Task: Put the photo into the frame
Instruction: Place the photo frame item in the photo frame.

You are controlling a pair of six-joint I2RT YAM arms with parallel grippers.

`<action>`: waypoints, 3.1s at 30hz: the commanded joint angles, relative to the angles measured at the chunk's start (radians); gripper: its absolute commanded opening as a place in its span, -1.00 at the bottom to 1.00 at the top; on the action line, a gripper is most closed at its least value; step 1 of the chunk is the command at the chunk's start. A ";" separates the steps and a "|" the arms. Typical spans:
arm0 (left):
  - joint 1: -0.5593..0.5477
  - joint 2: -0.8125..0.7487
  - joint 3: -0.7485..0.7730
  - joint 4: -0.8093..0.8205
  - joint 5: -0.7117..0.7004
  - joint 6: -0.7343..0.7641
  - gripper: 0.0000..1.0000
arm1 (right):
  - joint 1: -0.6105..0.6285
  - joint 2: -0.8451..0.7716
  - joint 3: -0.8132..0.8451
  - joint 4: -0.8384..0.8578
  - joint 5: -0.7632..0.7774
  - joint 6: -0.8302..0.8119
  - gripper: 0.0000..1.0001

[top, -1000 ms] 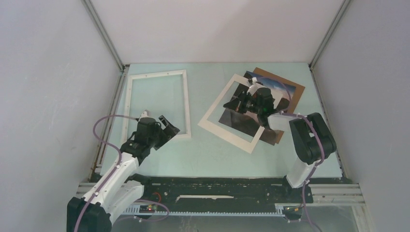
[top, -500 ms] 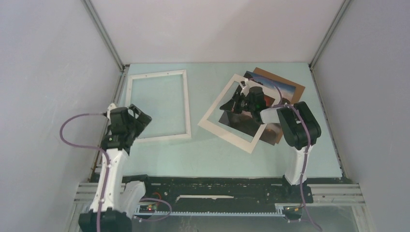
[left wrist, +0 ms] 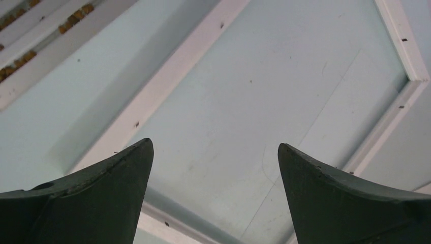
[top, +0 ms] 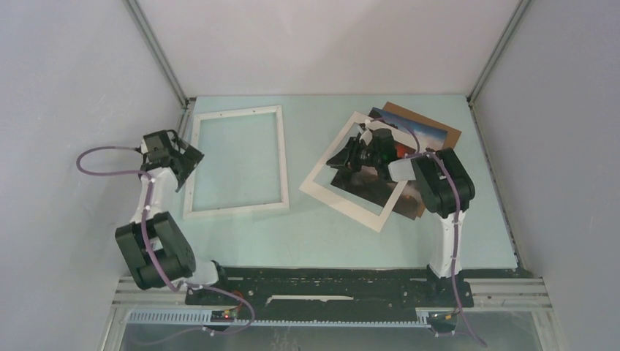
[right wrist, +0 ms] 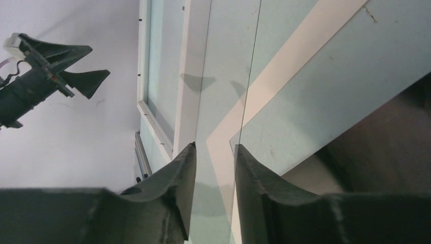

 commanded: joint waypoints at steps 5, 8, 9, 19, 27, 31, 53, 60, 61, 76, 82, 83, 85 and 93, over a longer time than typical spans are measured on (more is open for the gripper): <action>0.039 0.231 0.269 -0.029 0.037 0.155 1.00 | 0.003 0.050 0.119 -0.073 -0.059 0.028 -0.06; 0.054 0.302 0.340 -0.039 0.014 0.196 1.00 | 0.009 0.074 0.159 -0.100 -0.056 0.014 -0.20; 0.062 0.324 0.363 -0.052 0.017 0.209 1.00 | 0.009 0.078 0.164 -0.103 -0.053 0.011 -0.28; 0.100 0.503 0.493 -0.080 0.193 0.260 1.00 | 0.022 0.064 0.157 -0.019 -0.022 0.041 -1.00; 0.101 0.576 0.497 -0.074 0.285 0.174 0.97 | 0.036 0.087 0.171 0.101 -0.022 0.071 -1.00; 0.108 0.604 0.486 -0.067 0.364 0.118 0.97 | 0.045 0.119 0.191 0.139 -0.041 0.059 -1.00; -0.037 0.332 0.208 0.003 0.362 0.127 0.99 | 0.098 0.147 0.146 0.376 -0.062 0.250 -1.00; -0.085 0.341 0.072 0.100 0.314 -0.027 1.00 | 0.119 0.147 0.146 0.330 -0.021 0.278 -1.00; -0.093 0.336 0.065 0.100 0.296 -0.035 1.00 | 0.121 0.149 0.146 0.336 -0.022 0.284 -1.00; -0.136 0.373 -0.063 0.164 0.478 -0.102 1.00 | 0.129 0.151 0.137 0.350 -0.008 0.302 -1.00; -0.111 0.284 -0.137 0.257 0.541 -0.153 0.95 | 0.140 0.159 0.137 0.361 -0.006 0.308 -1.00; -0.097 0.262 -0.154 0.276 0.552 -0.163 0.92 | 0.142 0.160 0.137 0.359 -0.005 0.307 -1.00; -0.063 0.225 -0.180 0.295 0.567 -0.176 0.85 | 0.147 0.159 0.137 0.358 -0.003 0.306 -1.00; 0.016 0.117 -0.244 0.338 0.617 -0.211 0.56 | 0.158 0.166 0.132 0.359 0.005 0.316 -1.00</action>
